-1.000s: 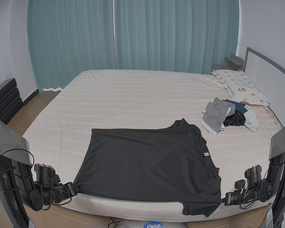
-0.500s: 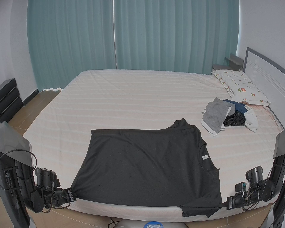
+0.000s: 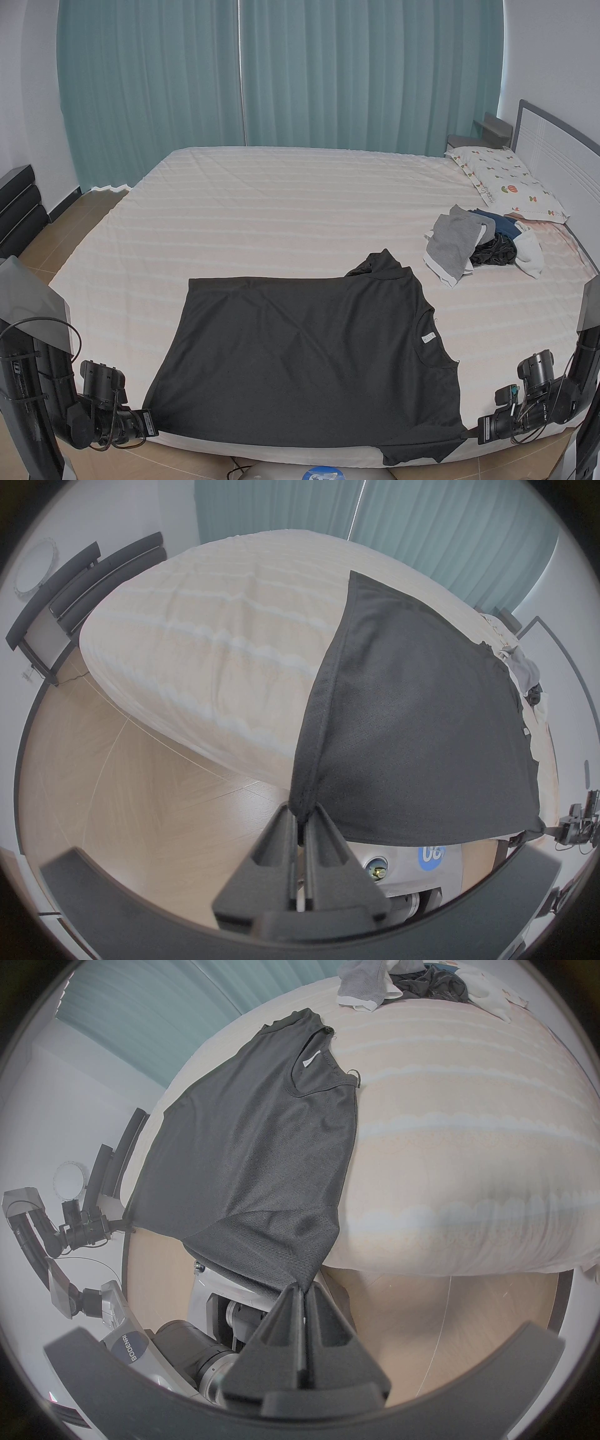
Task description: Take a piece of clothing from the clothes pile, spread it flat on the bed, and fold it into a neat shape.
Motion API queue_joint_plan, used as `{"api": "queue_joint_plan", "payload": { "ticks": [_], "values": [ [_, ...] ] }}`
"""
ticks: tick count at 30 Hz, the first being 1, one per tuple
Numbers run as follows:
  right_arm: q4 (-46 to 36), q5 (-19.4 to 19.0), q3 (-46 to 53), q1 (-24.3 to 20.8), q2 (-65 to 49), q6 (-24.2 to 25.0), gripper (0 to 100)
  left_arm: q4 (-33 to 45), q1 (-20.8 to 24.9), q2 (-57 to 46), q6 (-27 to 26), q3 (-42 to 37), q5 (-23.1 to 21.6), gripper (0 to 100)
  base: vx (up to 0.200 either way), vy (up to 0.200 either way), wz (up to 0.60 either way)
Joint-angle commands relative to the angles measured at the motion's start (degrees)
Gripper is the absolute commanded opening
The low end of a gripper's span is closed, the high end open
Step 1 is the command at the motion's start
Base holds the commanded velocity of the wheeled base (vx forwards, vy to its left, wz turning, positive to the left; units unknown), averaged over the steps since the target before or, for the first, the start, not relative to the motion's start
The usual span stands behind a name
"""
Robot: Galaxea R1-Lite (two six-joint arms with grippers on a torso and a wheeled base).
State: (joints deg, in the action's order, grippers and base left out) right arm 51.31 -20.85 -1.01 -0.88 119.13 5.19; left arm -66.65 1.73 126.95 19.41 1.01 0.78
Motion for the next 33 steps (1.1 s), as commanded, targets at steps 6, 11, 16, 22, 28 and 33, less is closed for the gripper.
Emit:
{"api": "queue_joint_plan", "payload": {
  "ticks": [6,11,16,22,28,33],
  "values": [
    [-2.8,0.0,1.0,-0.1,-2.3,-0.4,0,5.0,0.6,-0.5,-2.0,-0.7,0.2,0,0.000,0.000,0.00],
    [-4.4,0.0,1.0,0.0,-2.8,-2.2,0,7.3,0.6,-1.6,-2.2,-0.7,0.3,0,0.000,0.000,0.00],
    [-6.2,0.0,1.0,-0.1,-4.2,-3.3,0,10.1,0.8,-4.3,-2.6,-0.7,0.3,0,0.000,0.000,0.00],
    [-5.6,-0.7,1.0,0.0,-8.6,-2.8,0,10.4,0.8,-7.2,-2.5,-0.7,0.1,0,0.000,0.000,0.00],
    [-5.3,-2.3,-0.3,0.1,-13.4,-2.3,0,10.1,0.4,-10.3,0.3,1.4,-0.6,0,0.000,0.000,0.00],
    [-3.5,-2.4,-2.9,0.0,-14.4,1.6,0,10.2,0.1,-13.7,7.0,5.1,-0.5,0,0.000,0.000,0.00]
  ]
}}
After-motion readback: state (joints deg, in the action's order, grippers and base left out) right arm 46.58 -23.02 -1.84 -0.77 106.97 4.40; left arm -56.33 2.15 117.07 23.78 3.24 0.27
